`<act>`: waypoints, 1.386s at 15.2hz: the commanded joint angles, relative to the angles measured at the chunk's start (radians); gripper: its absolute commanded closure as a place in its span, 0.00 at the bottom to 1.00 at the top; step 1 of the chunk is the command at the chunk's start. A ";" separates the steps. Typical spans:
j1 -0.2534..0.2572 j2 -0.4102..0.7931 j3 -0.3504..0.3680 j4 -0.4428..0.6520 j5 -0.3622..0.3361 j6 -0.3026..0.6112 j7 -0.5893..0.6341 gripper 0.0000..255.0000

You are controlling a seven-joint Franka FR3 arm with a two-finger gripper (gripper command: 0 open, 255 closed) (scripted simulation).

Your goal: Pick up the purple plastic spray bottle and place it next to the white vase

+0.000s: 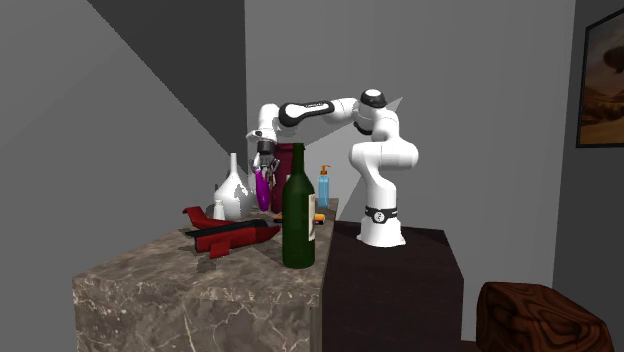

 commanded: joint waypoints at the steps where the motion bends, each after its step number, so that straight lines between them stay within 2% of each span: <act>1: 0.007 -0.001 -0.025 -0.013 -0.014 0.024 -0.002 1.00; 13: 0.068 -0.004 -0.178 -0.063 -0.097 0.151 -0.007 1.00; 20: 0.068 -0.003 -0.178 -0.063 -0.096 0.151 -0.008 1.00; 21: 0.068 -0.003 -0.177 -0.062 -0.095 0.151 -0.008 0.00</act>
